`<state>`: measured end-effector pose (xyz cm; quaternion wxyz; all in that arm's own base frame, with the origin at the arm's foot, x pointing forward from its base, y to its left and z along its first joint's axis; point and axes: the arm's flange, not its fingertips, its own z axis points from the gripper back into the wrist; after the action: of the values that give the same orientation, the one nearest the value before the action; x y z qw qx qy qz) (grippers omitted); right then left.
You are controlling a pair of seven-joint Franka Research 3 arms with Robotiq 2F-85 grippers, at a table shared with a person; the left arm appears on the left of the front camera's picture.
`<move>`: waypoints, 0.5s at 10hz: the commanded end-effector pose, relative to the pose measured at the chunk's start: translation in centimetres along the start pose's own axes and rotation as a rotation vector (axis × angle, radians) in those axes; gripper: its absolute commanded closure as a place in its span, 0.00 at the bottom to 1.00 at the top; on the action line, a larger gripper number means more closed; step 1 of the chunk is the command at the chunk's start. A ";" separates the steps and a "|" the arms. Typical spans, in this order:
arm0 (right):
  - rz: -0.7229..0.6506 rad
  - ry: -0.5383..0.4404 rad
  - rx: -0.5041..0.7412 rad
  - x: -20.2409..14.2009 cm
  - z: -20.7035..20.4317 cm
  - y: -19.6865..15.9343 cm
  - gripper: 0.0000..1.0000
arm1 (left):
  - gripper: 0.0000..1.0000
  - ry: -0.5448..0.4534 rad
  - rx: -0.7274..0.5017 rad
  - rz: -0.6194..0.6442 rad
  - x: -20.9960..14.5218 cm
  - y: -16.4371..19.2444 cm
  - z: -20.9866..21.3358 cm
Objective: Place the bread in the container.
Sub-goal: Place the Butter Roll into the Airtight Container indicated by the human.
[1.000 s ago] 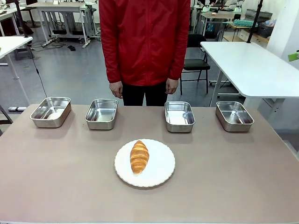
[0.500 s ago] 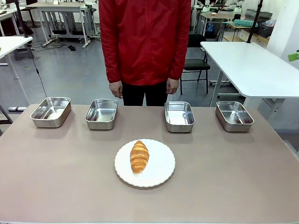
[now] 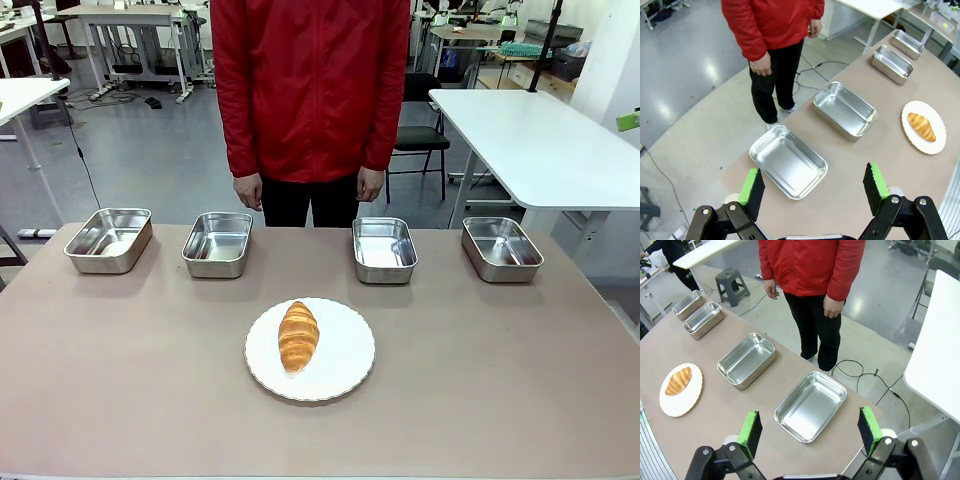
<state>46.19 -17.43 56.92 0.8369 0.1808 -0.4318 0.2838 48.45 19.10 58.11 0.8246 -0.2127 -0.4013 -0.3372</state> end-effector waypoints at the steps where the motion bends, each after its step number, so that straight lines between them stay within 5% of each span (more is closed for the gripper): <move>1: 0.003 -0.004 0.002 0.1 0.0 0.1 0.00 | 0.00 -0.011 -0.010 -0.009 -0.1 0.0 0.1; 5: 0.003 -0.004 0.002 0.1 0.0 0.1 0.00 | 0.00 -0.011 -0.010 -0.009 -0.1 0.0 0.1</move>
<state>46.19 -17.43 56.92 0.8369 0.1808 -0.4318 0.2838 48.45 19.10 58.11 0.8246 -0.2127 -0.4013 -0.3372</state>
